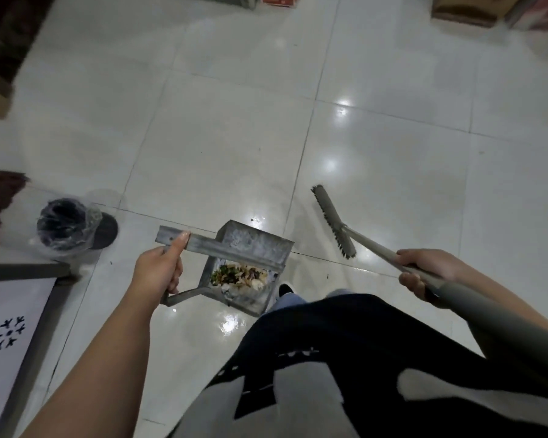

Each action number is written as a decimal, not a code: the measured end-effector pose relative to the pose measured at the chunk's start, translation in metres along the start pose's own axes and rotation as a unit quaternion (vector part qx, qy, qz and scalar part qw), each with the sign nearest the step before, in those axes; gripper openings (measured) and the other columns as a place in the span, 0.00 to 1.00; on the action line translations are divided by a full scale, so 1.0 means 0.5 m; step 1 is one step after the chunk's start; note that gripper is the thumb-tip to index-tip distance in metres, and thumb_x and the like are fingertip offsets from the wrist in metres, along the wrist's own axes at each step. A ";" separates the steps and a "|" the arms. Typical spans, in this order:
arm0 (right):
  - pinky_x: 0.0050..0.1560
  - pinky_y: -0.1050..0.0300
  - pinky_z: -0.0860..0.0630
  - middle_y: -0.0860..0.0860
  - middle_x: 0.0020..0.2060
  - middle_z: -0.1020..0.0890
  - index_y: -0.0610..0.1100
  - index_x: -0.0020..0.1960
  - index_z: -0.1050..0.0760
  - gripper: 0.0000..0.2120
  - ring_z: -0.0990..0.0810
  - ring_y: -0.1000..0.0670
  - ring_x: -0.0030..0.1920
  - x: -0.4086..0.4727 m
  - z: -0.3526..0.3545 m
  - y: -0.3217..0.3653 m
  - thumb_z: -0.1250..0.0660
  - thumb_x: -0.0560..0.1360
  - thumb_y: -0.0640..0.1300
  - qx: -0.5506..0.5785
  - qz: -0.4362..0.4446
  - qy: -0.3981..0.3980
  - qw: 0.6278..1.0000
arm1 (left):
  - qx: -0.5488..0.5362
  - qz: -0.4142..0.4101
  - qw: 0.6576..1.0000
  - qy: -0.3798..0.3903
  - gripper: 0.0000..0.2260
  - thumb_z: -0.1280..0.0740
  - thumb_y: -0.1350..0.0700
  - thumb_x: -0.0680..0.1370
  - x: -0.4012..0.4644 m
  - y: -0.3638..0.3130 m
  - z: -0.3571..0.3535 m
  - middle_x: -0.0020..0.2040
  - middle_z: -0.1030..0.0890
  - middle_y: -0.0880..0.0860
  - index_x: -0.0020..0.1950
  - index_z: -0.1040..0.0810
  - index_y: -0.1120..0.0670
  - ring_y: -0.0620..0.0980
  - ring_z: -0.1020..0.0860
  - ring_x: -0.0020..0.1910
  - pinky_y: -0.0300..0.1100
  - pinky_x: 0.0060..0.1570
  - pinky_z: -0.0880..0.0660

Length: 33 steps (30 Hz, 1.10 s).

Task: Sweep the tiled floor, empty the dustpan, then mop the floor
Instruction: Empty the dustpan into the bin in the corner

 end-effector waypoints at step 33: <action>0.16 0.72 0.38 0.48 0.18 0.32 0.50 0.52 0.30 0.06 0.37 0.55 0.13 -0.042 -1.170 0.895 0.41 0.79 0.41 -0.674 0.114 0.164 0.711 | -0.367 0.281 0.830 -0.314 0.25 0.35 0.38 0.73 0.345 -0.080 0.484 0.18 0.36 0.48 0.27 0.34 0.56 0.44 0.40 0.16 0.35 0.21 0.40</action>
Point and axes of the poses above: each hand's wrist, its own x-axis towards the middle knuckle, its own z-axis out of the back of the hand, y = z × x, the point moved 2 cm from there along x, towards the middle knuckle
